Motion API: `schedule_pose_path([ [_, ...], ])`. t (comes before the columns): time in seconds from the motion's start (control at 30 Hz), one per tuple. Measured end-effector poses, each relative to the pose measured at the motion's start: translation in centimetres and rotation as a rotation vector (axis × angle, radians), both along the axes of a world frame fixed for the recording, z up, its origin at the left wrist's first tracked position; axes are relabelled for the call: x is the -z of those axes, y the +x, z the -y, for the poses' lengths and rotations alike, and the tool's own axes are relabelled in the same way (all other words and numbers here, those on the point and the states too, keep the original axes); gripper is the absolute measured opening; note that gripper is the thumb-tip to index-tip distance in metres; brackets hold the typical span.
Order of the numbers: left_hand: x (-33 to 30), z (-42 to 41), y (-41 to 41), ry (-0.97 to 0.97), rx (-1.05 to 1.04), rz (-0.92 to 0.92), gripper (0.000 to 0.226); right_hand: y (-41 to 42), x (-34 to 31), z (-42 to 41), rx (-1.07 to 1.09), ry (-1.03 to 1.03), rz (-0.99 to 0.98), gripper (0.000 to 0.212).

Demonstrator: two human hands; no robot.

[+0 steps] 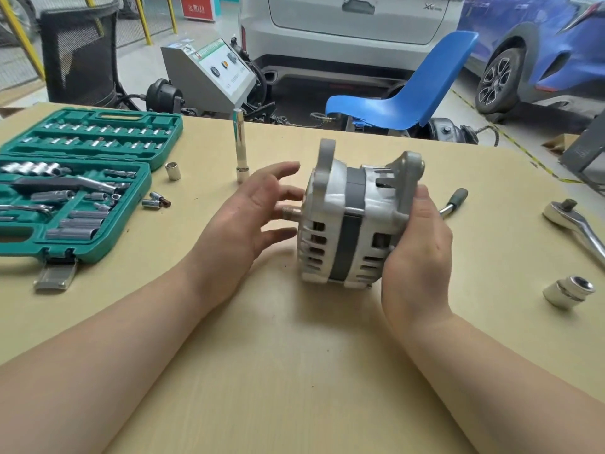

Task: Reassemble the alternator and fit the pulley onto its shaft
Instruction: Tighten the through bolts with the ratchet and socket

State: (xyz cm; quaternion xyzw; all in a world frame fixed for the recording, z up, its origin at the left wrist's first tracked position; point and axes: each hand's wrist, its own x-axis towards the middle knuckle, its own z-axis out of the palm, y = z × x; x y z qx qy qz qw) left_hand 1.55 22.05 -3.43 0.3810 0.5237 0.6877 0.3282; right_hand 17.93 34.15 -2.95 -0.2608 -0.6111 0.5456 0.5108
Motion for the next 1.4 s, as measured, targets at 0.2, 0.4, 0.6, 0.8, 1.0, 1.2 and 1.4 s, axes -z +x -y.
schedule_pose_path([
  [0.2, 0.4, -0.4, -0.6, -0.079, -0.221, -0.172, 0.038, -0.4, -0.6, -1.8, -0.177, -0.11, -0.001, 0.043],
  [0.4, 0.6, -0.5, -1.7, -0.068, -0.174, -0.311, 0.063, -1.0, -1.1, -3.6, -0.412, -0.295, -0.066, 0.06],
  [0.6, 0.7, -0.3, -2.2, 0.09, -0.105, -0.286, 0.069, -1.5, -1.6, -4.2, -0.58, -0.332, -0.05, 0.061],
  [0.8, 0.1, 1.0, -3.8, 0.083, -0.134, -0.454, 0.085, -1.8, -1.7, -3.4, -0.772, -0.292, -0.002, 0.071],
  [1.0, -2.6, 2.5, -4.8, 0.014, 0.091, -0.674, 0.116, -2.3, -1.2, -2.3, -0.788, -0.348, 0.05, 0.089],
  [1.2, -3.8, 3.1, -4.2, -0.163, 0.074, -0.694, 0.099, -2.0, -1.0, -2.2, -0.321, -0.041, 0.151, 0.06],
  [1.4, -4.7, 3.3, -2.8, -0.25, -0.094, -0.958, 0.101, 0.8, -3.1, -4.4, 0.082, 0.403, 0.194, 0.016],
])
